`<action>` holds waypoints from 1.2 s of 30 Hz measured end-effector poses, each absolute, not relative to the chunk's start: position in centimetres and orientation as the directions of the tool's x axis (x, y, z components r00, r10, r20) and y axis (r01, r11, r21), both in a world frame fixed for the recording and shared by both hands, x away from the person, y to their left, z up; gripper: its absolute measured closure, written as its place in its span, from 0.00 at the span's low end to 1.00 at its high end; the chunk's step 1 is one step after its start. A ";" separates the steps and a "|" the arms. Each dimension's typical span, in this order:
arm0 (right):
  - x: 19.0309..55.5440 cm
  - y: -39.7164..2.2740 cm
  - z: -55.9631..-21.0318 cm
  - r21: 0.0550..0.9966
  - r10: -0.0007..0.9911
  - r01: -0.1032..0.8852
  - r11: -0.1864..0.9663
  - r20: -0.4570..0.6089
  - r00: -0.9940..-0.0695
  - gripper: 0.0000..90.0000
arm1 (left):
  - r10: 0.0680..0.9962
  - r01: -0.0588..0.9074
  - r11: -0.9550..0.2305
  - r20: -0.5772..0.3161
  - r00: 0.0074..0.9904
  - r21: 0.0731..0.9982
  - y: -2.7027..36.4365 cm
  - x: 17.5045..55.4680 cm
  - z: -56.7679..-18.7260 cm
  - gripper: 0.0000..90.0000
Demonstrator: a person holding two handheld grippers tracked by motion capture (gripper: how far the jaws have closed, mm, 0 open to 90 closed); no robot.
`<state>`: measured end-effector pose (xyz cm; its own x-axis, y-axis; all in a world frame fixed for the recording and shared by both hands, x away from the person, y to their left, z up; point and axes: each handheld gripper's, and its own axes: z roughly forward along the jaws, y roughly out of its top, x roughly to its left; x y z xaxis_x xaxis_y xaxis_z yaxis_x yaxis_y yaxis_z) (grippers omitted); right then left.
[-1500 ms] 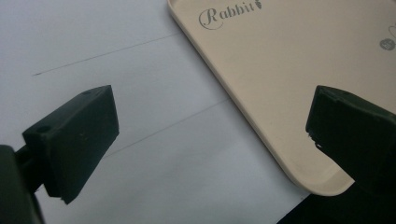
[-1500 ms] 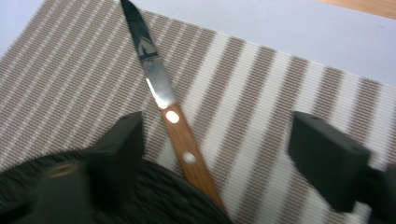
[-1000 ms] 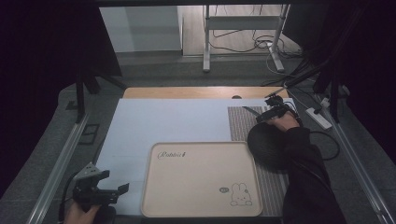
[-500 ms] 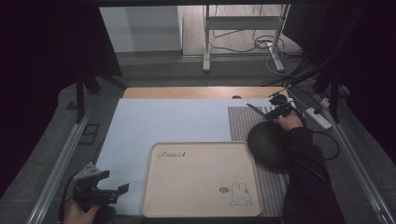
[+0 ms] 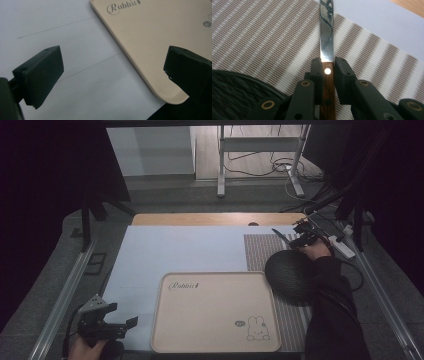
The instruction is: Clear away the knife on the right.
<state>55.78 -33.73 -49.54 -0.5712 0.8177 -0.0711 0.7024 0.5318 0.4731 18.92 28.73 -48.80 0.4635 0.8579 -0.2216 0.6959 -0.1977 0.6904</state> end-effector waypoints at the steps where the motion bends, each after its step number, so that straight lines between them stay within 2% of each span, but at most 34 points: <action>1: 55.7 -34.1 -49.5 0.473 0.823 0.707 0.526 -0.075 -0.563 0.86 | 0.858 0.696 -0.197 -0.222 0.463 0.691 28.7 18.9 -48.8 0.03; 9: 54.9 -36.9 -48.5 0.498 0.860 0.731 0.467 -0.063 -0.506 0.86 | 0.858 0.696 -0.199 -0.220 0.464 0.690 28.7 18.9 -48.8 0.03; 17: 53.5 -37.1 -47.0 0.500 0.869 0.737 0.454 -0.064 -0.491 0.86 | 0.859 0.696 -0.201 -0.218 0.464 0.689 28.7 18.9 -48.8 0.03; 21: 52.4 -36.5 -46.4 0.511 0.875 0.744 0.430 -0.034 -0.483 0.86 | 0.858 0.693 -0.207 -0.213 0.468 0.690 28.6 18.9 -48.8 0.03; 36: 48.9 -33.4 -46.2 0.518 0.845 0.719 0.465 -0.017 -0.534 0.86 | 0.854 0.687 -0.207 -0.214 0.474 0.697 28.6 18.9 -48.7 0.03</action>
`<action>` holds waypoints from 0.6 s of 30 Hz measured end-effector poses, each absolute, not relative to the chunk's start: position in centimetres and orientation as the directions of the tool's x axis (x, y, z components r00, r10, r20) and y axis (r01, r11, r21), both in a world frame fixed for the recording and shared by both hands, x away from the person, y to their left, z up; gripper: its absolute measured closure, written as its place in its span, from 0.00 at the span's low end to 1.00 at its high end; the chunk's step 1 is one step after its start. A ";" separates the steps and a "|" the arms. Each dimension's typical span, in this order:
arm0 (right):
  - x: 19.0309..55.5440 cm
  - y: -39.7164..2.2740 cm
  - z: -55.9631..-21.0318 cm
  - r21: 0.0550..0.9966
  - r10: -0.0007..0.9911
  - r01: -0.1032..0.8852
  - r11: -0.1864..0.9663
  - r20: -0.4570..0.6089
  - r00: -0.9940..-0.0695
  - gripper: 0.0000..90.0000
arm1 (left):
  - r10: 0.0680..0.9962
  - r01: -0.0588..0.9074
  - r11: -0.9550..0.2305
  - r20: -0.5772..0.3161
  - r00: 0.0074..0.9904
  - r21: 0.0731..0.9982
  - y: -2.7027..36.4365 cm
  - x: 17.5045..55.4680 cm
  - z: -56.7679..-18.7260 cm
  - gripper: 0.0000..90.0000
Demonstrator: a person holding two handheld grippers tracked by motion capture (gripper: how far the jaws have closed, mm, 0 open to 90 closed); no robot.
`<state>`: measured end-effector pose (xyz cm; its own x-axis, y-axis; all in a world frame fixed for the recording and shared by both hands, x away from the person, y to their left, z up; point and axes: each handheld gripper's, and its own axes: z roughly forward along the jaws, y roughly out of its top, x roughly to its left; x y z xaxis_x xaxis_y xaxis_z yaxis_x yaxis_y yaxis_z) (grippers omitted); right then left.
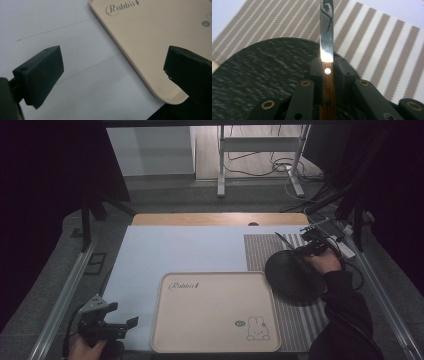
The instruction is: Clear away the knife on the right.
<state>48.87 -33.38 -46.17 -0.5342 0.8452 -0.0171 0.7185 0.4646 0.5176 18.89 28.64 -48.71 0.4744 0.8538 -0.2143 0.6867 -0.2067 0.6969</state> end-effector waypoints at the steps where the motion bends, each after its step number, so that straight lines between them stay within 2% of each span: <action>1: 48.6 -33.2 -46.2 0.519 0.844 0.719 0.462 -0.010 -0.536 0.86 | 0.854 0.687 -0.206 -0.215 0.475 0.697 28.7 18.9 -48.7 0.03; 18: 44.5 -29.7 -45.9 0.518 0.795 0.689 0.507 0.026 -0.605 0.86 | 0.851 0.686 -0.198 -0.224 0.474 0.700 28.7 18.9 -48.7 0.03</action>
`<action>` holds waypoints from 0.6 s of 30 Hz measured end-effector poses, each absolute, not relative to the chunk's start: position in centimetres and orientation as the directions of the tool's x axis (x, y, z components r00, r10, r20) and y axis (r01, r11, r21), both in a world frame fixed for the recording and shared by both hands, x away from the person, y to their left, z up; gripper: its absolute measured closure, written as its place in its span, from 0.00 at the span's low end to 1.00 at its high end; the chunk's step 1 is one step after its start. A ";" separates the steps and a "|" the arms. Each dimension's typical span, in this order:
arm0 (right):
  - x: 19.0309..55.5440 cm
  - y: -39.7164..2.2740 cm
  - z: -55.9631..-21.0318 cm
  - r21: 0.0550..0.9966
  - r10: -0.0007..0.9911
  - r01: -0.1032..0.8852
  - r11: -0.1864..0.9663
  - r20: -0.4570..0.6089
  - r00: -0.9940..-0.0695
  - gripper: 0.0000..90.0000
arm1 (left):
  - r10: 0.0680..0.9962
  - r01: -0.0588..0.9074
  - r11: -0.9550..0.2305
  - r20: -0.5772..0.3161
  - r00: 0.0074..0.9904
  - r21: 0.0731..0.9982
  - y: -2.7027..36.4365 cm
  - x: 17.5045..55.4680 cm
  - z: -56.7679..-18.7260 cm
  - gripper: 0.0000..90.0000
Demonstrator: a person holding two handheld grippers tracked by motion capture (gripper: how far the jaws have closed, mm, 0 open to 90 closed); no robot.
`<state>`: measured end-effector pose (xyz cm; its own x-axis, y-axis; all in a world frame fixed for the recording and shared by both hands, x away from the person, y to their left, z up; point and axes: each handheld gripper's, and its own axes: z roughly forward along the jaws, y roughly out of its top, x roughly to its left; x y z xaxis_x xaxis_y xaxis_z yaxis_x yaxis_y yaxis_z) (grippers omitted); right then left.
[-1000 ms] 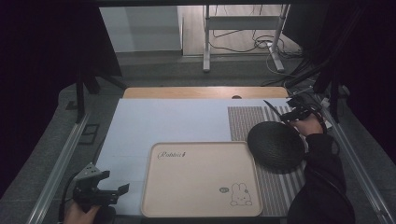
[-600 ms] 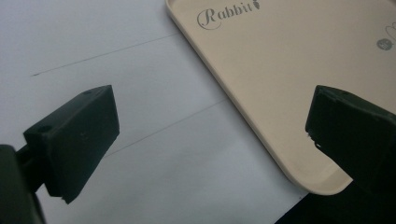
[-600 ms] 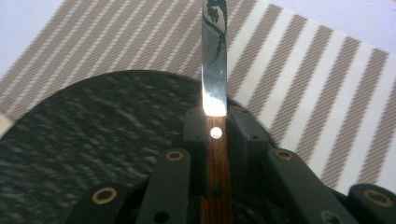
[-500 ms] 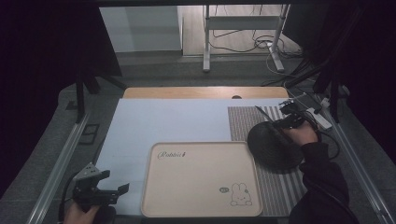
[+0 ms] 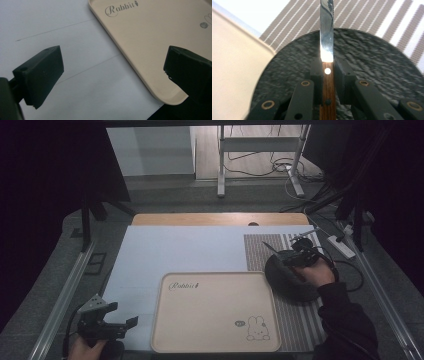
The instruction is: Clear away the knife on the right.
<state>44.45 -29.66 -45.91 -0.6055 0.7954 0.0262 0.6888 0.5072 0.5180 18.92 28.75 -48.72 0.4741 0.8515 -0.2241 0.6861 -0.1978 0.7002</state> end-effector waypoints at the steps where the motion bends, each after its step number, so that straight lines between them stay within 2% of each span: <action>1: 44.2 -29.5 -45.9 0.518 0.792 0.686 0.511 0.028 -0.610 0.86 | 0.852 0.686 -0.198 -0.224 0.474 0.700 28.7 18.9 -48.7 0.03; 18: 39.6 -26.1 -46.3 0.509 0.727 0.637 0.579 0.031 -0.686 0.86 | 0.851 0.686 -0.202 -0.221 0.475 0.699 28.7 18.9 -48.7 0.03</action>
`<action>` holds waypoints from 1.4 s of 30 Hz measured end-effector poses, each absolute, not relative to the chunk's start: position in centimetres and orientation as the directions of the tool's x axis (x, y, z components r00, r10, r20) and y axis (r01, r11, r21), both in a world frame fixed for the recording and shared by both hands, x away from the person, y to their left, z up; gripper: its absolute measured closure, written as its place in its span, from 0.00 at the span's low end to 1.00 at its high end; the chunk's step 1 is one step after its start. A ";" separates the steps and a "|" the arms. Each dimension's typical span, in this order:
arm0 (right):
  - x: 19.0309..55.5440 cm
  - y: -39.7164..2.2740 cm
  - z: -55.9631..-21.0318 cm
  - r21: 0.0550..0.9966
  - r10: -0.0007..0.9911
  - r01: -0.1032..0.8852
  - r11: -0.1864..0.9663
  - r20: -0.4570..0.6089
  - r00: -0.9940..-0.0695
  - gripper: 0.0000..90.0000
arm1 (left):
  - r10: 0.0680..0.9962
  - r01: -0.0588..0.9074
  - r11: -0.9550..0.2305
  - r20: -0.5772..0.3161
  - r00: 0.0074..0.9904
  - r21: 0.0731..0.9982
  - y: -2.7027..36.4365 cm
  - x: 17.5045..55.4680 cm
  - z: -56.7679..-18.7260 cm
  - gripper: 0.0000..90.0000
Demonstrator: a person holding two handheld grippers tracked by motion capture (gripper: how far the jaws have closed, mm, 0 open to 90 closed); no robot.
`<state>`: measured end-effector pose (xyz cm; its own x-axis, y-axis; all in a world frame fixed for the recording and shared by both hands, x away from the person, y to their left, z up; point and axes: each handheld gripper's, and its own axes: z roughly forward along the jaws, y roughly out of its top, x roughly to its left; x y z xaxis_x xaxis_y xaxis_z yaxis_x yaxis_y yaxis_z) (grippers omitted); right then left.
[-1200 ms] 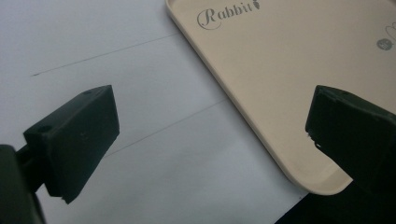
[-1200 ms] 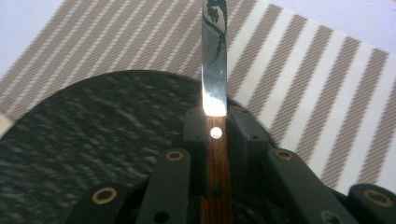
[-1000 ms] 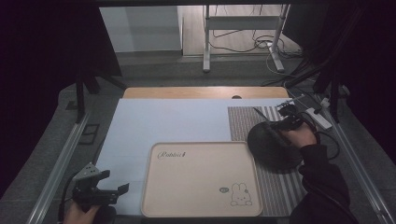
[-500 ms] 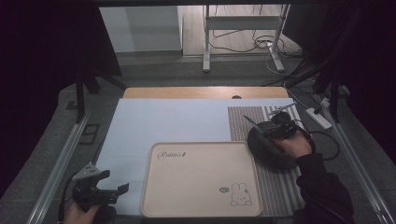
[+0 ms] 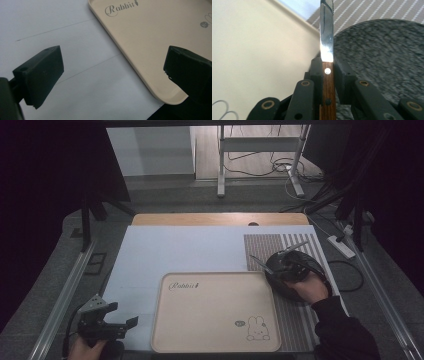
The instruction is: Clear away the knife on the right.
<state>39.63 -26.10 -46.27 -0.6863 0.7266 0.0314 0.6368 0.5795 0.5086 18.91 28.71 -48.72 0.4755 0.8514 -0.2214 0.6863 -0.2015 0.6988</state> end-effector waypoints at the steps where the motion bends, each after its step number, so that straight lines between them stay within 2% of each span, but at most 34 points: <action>1: 39.4 -25.9 -46.3 0.510 0.723 0.634 0.581 0.034 -0.690 0.86 | 0.851 0.687 -0.201 -0.221 0.475 0.699 28.7 18.9 -48.7 0.03; 21: 33.9 -21.7 -46.6 0.523 0.635 0.570 0.634 0.070 -0.770 0.86 | 0.855 0.689 -0.198 -0.221 0.470 0.698 28.7 18.9 -48.7 0.03; 30: 31.7 -20.0 -47.5 0.494 0.609 0.572 0.655 0.103 -0.786 0.86 | 0.855 0.688 -0.199 -0.220 0.470 0.698 28.7 18.9 -48.7 0.04; 38: 30.9 -18.3 -49.2 0.456 0.587 0.555 0.695 0.084 -0.805 0.86 | 0.855 0.688 -0.200 -0.219 0.471 0.697 28.7 18.9 -48.7 0.04; 41: 30.8 -18.0 -49.7 0.429 0.569 0.548 0.718 0.093 -0.817 0.84 | 0.855 0.688 -0.200 -0.219 0.471 0.698 28.7 18.9 -48.7 0.04; 42: 30.8 -18.0 -49.9 0.422 0.561 0.547 0.723 0.103 -0.821 0.78 | 0.855 0.688 -0.201 -0.218 0.471 0.698 28.7 18.9 -48.7 0.04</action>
